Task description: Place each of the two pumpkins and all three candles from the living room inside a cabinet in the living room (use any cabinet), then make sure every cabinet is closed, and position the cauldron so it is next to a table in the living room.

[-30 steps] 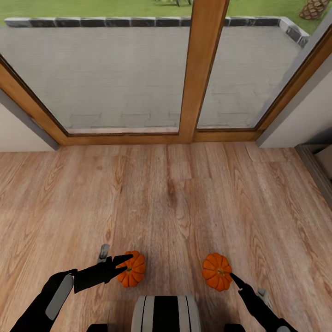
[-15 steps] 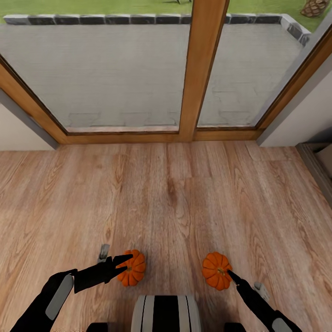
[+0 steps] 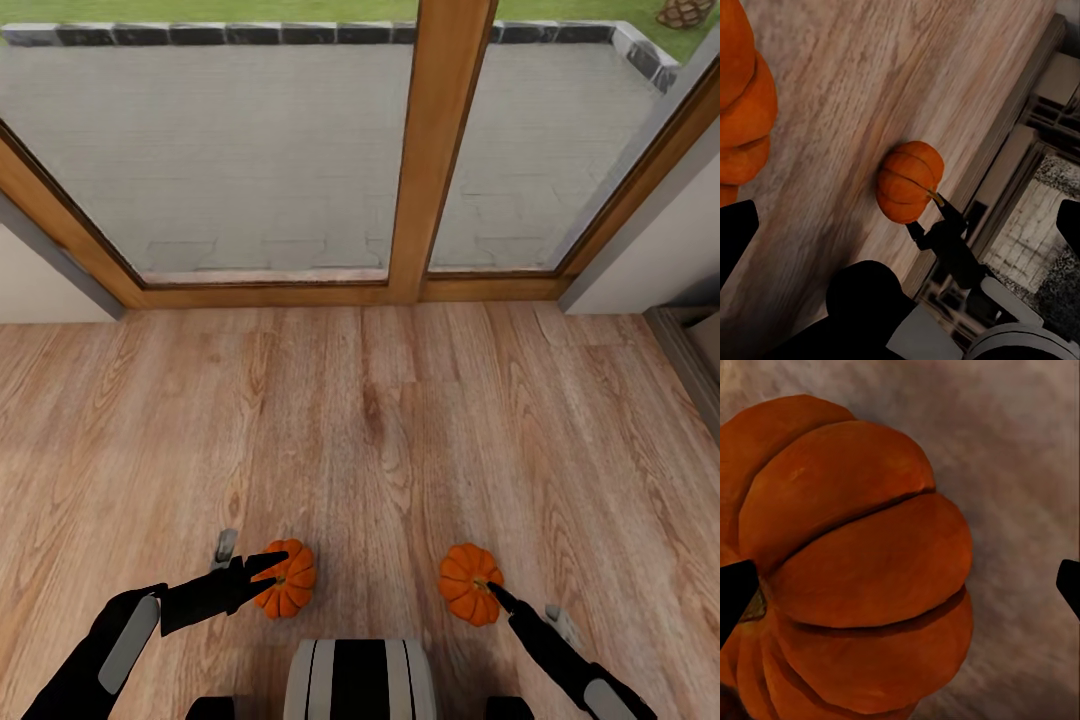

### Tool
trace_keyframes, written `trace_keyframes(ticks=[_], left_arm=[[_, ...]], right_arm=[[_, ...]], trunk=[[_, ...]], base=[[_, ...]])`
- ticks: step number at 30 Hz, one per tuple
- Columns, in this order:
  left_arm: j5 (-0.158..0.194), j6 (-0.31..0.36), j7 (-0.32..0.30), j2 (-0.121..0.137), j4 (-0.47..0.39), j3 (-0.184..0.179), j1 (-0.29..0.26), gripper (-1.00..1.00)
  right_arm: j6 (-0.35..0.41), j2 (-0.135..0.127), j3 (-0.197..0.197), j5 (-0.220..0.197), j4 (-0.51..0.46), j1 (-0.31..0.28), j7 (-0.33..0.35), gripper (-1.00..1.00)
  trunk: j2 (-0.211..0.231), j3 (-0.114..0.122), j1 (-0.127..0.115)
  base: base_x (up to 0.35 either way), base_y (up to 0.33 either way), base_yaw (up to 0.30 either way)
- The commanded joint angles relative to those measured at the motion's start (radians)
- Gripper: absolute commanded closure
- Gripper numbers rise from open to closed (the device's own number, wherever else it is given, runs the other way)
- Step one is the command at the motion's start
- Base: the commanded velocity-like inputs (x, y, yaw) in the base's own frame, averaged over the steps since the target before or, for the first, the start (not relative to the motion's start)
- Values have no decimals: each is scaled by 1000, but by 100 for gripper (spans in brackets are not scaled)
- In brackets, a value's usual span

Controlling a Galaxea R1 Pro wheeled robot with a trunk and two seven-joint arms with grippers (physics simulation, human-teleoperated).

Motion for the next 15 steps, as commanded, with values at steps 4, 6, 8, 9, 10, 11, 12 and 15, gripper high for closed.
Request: trace_keyframes(ticks=[4,6,8,9,10,11,12,15], left_arm=[[0,4,-2,0,0,1,-1,-100],[0,4,-2,0,0,1,-1,-100],[0,4,-3,0,0,1,-1,-100],[0,4,-3,0,0,1,-1,-100],[0,4,-3,0,0,1,-1,-100],[0,4,-3,0,0,1,-1,-100],[0,4,-3,0,0,1,-1,-100],[0,4,-3,0,0,1,-1,-100]], right_arm=[[7,1,42,9,4,-13,-6,-100],[8,1,45,9,4,-14,-1,-100],[9,1,47,9,4,-15,2,-100],[10,1,48,9,4,-15,3,-100],[11,1,48,9,4,-15,3,-100],[11,1,48,9,4,-15,3,-100],[12,1,49,9,3,-15,4,-100],[13,2,58,9,3,-21,6,-100]], trunk=[[0,-1,0],[0,-1,0],[0,-1,0],[0,-1,0],[0,-1,0],[0,-1,0],[0,-1,0],[0,-1,0]], base=[[0,0,0],[0,0,0],[0,0,0],[0,0,0],[0,0,0],[0,0,0],[0,0,0],[0,0,0]])
